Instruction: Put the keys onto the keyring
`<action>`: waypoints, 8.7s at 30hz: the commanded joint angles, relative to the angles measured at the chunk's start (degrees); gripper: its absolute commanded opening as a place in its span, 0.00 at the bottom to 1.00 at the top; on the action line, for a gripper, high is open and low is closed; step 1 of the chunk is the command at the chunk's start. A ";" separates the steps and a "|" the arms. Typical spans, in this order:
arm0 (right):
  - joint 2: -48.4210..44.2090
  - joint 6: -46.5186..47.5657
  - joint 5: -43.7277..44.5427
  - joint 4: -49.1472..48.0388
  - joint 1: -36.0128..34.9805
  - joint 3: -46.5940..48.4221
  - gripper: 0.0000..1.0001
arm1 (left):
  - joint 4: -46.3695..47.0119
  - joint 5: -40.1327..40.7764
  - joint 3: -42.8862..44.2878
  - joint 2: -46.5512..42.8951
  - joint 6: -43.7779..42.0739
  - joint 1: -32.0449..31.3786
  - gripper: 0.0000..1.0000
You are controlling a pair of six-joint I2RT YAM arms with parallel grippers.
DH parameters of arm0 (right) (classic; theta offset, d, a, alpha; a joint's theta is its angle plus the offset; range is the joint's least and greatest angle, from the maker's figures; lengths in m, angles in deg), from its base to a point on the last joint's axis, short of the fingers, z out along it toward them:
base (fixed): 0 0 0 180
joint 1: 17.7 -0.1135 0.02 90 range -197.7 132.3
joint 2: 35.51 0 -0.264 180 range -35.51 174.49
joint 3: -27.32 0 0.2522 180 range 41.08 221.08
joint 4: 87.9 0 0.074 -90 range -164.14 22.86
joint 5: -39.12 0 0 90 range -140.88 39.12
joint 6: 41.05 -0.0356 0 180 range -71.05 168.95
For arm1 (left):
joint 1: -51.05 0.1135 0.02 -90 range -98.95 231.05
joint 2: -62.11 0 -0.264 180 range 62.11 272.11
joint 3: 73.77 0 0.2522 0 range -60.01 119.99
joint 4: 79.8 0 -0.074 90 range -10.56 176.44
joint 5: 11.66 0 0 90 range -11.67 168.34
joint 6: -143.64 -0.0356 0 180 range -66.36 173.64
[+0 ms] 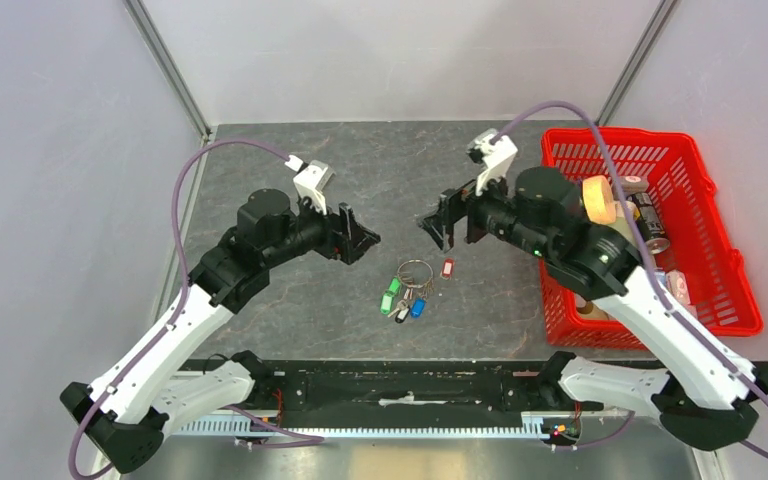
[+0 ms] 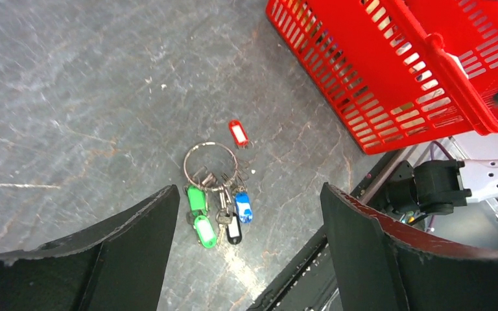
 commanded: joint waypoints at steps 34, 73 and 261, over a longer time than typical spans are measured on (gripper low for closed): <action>36.85 -19.95 12.83 -2.70 2.95 -9.94 0.57 | 3.96 1.55 -17.64 -9.78 11.43 -0.10 0.81; 45.22 -19.32 6.83 -6.33 6.10 -13.70 0.34 | 4.86 0.84 -18.45 -9.84 10.39 -0.10 0.81; 40.02 -41.86 11.14 -8.28 -8.32 -20.62 0.46 | 8.43 -3.73 -22.00 -18.60 11.95 -0.10 0.81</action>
